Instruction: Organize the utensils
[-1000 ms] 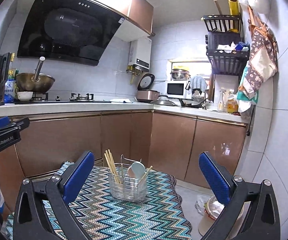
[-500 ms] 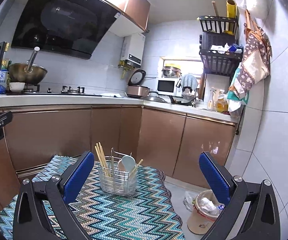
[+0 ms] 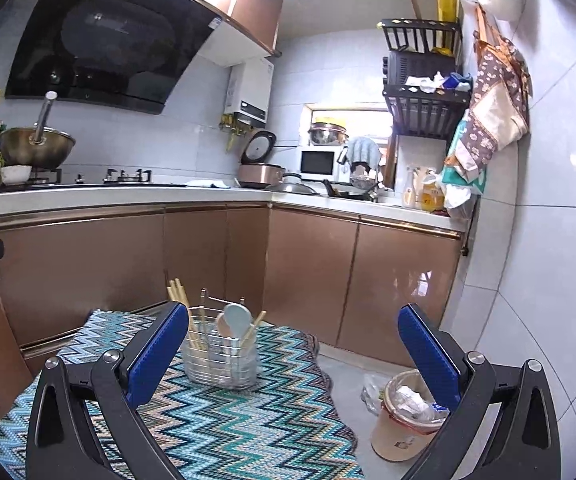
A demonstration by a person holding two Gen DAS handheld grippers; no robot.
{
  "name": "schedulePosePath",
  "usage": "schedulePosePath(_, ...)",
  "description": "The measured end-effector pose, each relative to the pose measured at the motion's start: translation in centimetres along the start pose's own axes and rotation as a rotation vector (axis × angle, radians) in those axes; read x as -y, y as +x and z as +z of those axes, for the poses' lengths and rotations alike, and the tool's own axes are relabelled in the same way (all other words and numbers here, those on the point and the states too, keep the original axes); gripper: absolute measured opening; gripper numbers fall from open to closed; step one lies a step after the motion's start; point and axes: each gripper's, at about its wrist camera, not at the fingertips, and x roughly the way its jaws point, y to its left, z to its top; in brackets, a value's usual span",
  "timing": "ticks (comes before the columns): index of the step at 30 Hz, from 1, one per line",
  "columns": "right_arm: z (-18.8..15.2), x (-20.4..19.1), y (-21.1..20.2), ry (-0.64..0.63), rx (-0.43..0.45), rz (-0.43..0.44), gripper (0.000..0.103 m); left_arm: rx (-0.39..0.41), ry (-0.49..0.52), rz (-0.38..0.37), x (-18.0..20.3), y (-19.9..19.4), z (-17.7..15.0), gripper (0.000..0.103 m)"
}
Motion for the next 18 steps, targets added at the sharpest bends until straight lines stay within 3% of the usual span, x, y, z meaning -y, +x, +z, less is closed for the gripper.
schedulePosePath(8,-0.7,1.6,1.8,0.032,-0.031,-0.022,0.103,-0.024,0.017,-0.001,0.9,1.3,-0.7,0.073)
schedulePosePath(18,-1.1,1.0,3.3,0.016,-0.038,-0.006,0.103,-0.048,0.015,0.003,0.9,3.3,-1.1,0.073)
